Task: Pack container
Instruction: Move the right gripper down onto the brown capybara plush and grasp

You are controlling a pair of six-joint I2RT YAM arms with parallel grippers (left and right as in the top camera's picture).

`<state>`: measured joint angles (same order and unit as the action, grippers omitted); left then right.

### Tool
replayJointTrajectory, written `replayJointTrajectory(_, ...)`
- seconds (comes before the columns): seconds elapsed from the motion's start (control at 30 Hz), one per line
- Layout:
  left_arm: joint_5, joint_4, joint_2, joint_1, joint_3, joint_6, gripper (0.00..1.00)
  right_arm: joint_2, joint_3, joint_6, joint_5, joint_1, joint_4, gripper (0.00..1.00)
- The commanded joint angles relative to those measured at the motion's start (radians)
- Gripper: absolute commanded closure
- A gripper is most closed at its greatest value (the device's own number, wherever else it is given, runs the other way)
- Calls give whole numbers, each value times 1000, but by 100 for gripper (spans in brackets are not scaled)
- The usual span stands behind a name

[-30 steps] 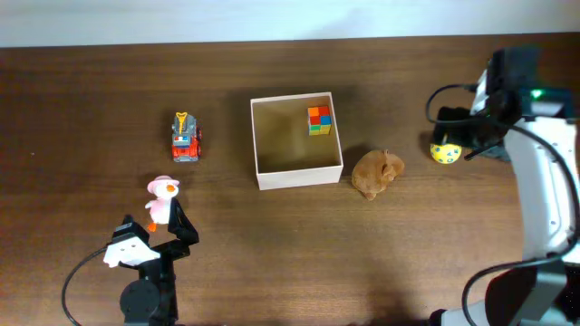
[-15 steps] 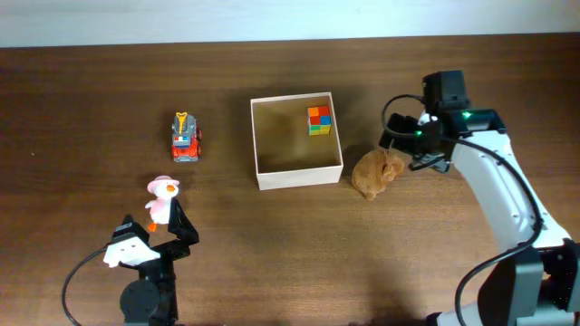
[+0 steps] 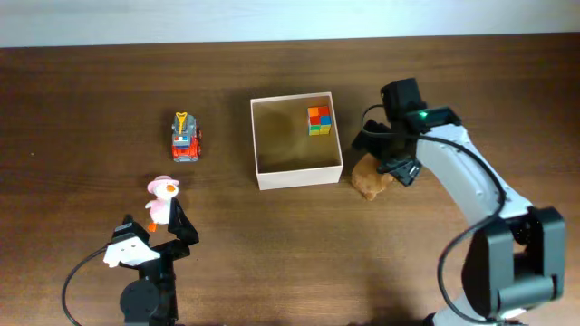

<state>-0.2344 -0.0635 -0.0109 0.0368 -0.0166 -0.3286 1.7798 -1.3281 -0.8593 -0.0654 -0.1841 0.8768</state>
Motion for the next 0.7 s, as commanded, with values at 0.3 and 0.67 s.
replayJointTrajectory(0.3,10,2,5,-2,8,16,1,13,5,-62,44,-6,31,1)
replayJointTrajectory(0.67,10,2,5,-2,8,16,1,114,5,-27,47,-5,0,1)
